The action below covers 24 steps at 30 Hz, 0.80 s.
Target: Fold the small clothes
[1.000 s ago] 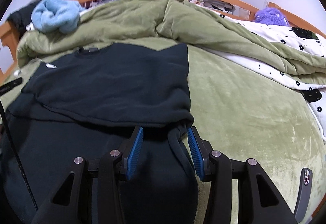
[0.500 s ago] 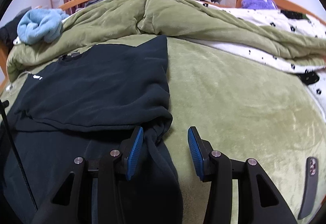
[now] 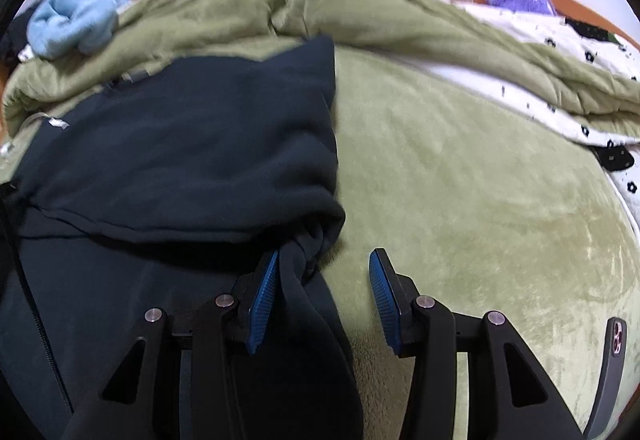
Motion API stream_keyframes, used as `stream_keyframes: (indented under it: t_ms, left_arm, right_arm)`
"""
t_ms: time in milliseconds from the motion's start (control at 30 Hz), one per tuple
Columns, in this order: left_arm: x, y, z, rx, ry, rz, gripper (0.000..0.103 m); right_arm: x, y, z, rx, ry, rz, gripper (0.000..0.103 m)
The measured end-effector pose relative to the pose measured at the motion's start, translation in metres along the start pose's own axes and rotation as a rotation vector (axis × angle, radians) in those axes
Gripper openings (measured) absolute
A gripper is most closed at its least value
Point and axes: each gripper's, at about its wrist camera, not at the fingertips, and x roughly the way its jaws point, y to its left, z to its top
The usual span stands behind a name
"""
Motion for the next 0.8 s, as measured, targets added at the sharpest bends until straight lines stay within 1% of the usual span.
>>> stream_keyframes:
  t_ms: [67, 133, 233, 300, 367, 433, 467, 500, 567, 633, 667, 733, 800]
  left_arm:
    - [-0.013, 0.006, 0.006, 0.005, -0.048, 0.022, 0.002]
    - [-0.02, 0.018, 0.014, -0.015, -0.066, 0.034, 0.002]
    - [-0.03, 0.043, 0.023, -0.055, -0.081, 0.063, 0.002]
    - [-0.032, 0.059, 0.025, -0.086, -0.059, 0.03, 0.002]
    - [-0.031, 0.07, 0.023, -0.138, -0.031, -0.037, 0.002]
    - [-0.028, 0.07, 0.017, -0.151, -0.006, -0.057, 0.003]
    - [-0.025, 0.067, 0.015, -0.136, 0.016, -0.058, 0.003]
    - [-0.021, 0.062, 0.012, -0.118, 0.032, -0.058, 0.006]
    - [-0.013, 0.053, 0.007, -0.093, 0.069, -0.062, 0.014]
    - [-0.008, 0.049, 0.003, -0.092, 0.095, -0.074, 0.032]
    - [-0.006, 0.047, 0.001, -0.094, 0.101, -0.085, 0.035]
    - [-0.002, 0.042, -0.003, -0.095, 0.104, -0.102, 0.046]
    - [0.001, 0.037, -0.005, -0.089, 0.111, -0.121, 0.055]
  right_arm:
    - [0.004, -0.001, -0.001, 0.011, 0.015, 0.003, 0.045]
    - [-0.002, -0.003, 0.0, 0.022, 0.004, 0.022, 0.046]
    - [-0.024, -0.005, 0.0, 0.048, -0.04, 0.118, 0.046]
    - [-0.041, -0.002, 0.003, 0.05, -0.084, 0.169, 0.046]
    - [-0.046, 0.004, 0.01, 0.045, -0.101, 0.164, 0.048]
    - [-0.044, 0.008, 0.015, 0.055, -0.09, 0.166, 0.048]
    - [-0.042, 0.009, 0.016, 0.063, -0.084, 0.167, 0.048]
    - [-0.041, 0.011, 0.016, 0.067, -0.081, 0.167, 0.048]
    - [-0.037, 0.014, 0.011, 0.062, -0.073, 0.16, 0.048]
    - [-0.033, 0.015, 0.005, 0.054, -0.068, 0.155, 0.048]
    - [-0.031, 0.015, 0.002, 0.058, -0.063, 0.156, 0.048]
    - [-0.028, 0.011, -0.001, 0.073, -0.052, 0.163, 0.048]
    - [-0.026, 0.008, -0.001, 0.081, -0.047, 0.164, 0.048]
